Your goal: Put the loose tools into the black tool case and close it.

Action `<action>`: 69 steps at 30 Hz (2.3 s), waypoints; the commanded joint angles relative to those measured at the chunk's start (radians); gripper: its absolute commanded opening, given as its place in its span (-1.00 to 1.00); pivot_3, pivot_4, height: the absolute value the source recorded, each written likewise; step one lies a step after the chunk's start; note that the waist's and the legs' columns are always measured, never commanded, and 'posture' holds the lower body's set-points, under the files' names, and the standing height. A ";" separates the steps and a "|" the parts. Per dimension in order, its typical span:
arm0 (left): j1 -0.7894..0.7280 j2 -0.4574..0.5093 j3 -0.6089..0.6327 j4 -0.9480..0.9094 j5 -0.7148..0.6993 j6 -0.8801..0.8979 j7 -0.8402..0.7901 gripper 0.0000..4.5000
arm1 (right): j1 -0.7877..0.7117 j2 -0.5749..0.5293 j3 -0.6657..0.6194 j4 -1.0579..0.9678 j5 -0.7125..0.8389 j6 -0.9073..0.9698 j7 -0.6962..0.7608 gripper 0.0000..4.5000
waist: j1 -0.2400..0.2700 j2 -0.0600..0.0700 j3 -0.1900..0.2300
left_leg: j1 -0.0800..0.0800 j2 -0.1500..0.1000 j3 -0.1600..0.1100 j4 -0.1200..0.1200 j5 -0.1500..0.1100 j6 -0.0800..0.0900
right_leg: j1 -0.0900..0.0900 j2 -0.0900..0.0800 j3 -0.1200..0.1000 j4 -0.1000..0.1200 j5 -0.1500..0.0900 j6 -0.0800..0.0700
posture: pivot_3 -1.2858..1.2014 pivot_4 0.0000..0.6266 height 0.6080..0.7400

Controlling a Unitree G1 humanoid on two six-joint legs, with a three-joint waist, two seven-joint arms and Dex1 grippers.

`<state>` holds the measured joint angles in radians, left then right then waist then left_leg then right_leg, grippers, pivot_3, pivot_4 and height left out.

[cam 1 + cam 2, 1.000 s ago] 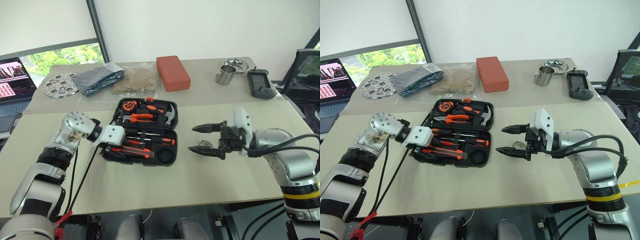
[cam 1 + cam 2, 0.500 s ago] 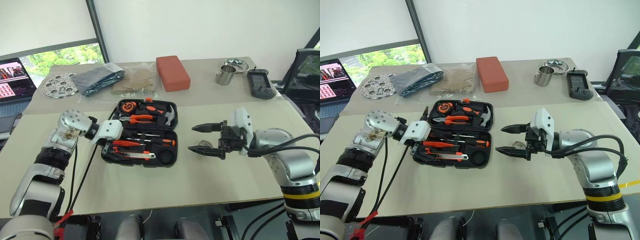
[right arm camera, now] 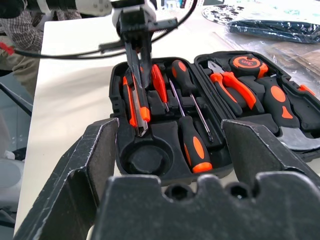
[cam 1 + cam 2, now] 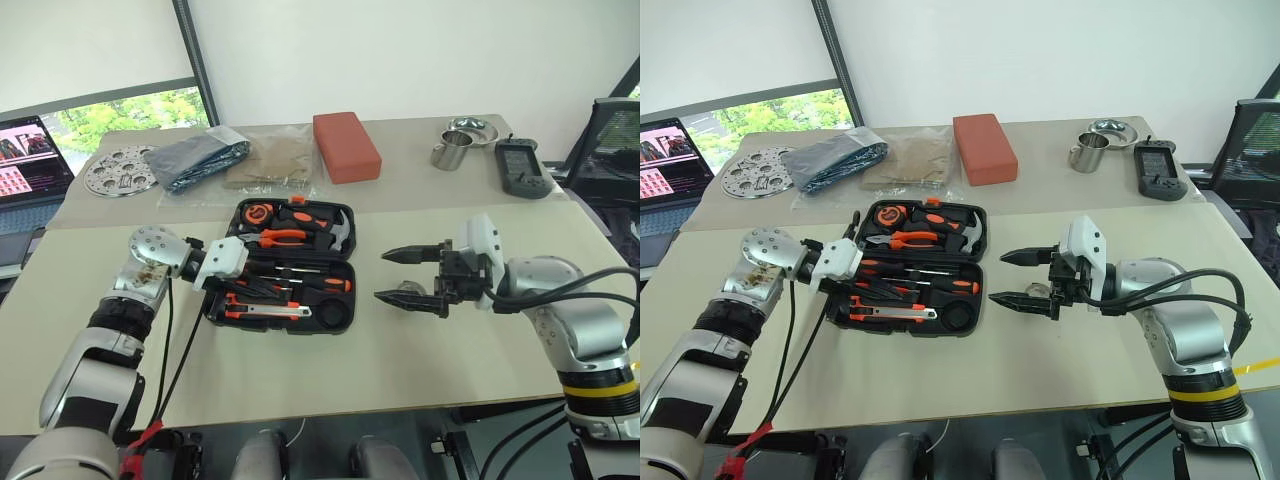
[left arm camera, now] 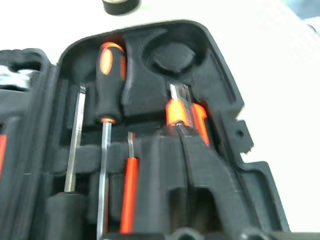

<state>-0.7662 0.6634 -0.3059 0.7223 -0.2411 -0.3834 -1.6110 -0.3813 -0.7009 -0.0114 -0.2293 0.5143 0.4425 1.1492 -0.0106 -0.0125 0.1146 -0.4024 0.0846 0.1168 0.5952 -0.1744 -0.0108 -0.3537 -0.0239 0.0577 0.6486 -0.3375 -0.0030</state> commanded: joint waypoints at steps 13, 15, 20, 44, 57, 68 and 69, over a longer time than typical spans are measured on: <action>-0.011 -0.048 -0.029 0.269 0.095 -0.261 -0.003 -0.97 | 0.009 -0.023 -0.037 -0.057 0.027 -0.013 -0.018 0.70 | -0.001 0.001 -0.001 | 0.002 0.000 0.000 0.001 -0.001 0.001 | 0.002 0.000 0.000 0.001 0.000 0.000 | 0.03 -0.52 1.00; -0.009 -0.054 -0.030 0.285 0.119 -0.298 -0.003 -0.97 | 0.008 -0.024 -0.036 -0.055 0.028 -0.013 -0.018 0.70 | -0.001 0.003 -0.002 | 0.003 0.000 0.000 0.001 -0.001 0.001 | 0.003 0.000 0.000 0.001 0.000 0.000 | 0.03 -0.52 1.00; 0.006 -0.065 -0.034 0.318 0.183 -0.370 0.028 -0.97 | 0.006 -0.023 -0.034 -0.055 0.029 -0.013 -0.019 0.70 | -0.001 0.005 -0.005 | 0.004 0.000 0.000 0.002 -0.001 0.002 | 0.003 0.000 0.001 0.002 0.000 0.000 | 0.03 -0.52 1.00; 0.024 0.028 0.178 -0.207 -0.206 0.388 -0.003 -0.02 | -0.001 -0.157 0.142 0.043 -0.202 -0.012 0.016 0.70 | -0.008 0.005 -0.010 | -0.002 0.000 -0.001 0.007 -0.002 0.003 | -0.002 0.002 0.003 0.008 -0.001 0.001 | 0.03 -0.52 1.00; 0.097 0.216 0.215 -0.613 -0.302 0.737 -0.003 0.99 | -0.175 -0.155 0.343 0.251 -0.433 -0.047 0.071 0.70 | -0.002 0.005 -0.008 | -0.001 0.000 -0.001 0.008 -0.002 0.003 | -0.002 0.002 0.008 0.007 -0.001 0.002 | 0.03 -0.52 1.00; 0.189 0.270 0.288 -0.728 -0.316 0.767 0.036 1.00 | -0.220 -0.130 0.371 0.354 -0.511 -0.101 0.084 -0.53 | -0.003 0.004 -0.007 | 0.000 0.000 -0.001 0.007 -0.002 0.004 | -0.002 0.002 0.009 0.006 -0.001 0.002 | 0.03 -0.52 1.00; 0.199 0.275 0.296 -0.737 -0.317 0.770 0.039 1.00 | -0.223 -0.127 0.370 0.356 -0.514 -0.104 0.083 -0.67 | -0.003 0.004 -0.007 | 0.000 0.000 -0.001 0.007 -0.002 0.004 | -0.002 0.002 0.009 0.006 -0.001 0.002 | 0.03 -0.52 1.00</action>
<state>-0.5752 0.9179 -0.0533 0.0247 -0.5411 0.3780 -1.5808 -0.5818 -0.8294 0.3791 0.1285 0.0115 0.3619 1.2341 -0.0140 -0.0085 0.1078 -0.4026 0.0845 0.1159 0.6020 -0.1769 -0.0069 -0.3556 -0.0218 0.0667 0.6546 -0.3389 -0.0009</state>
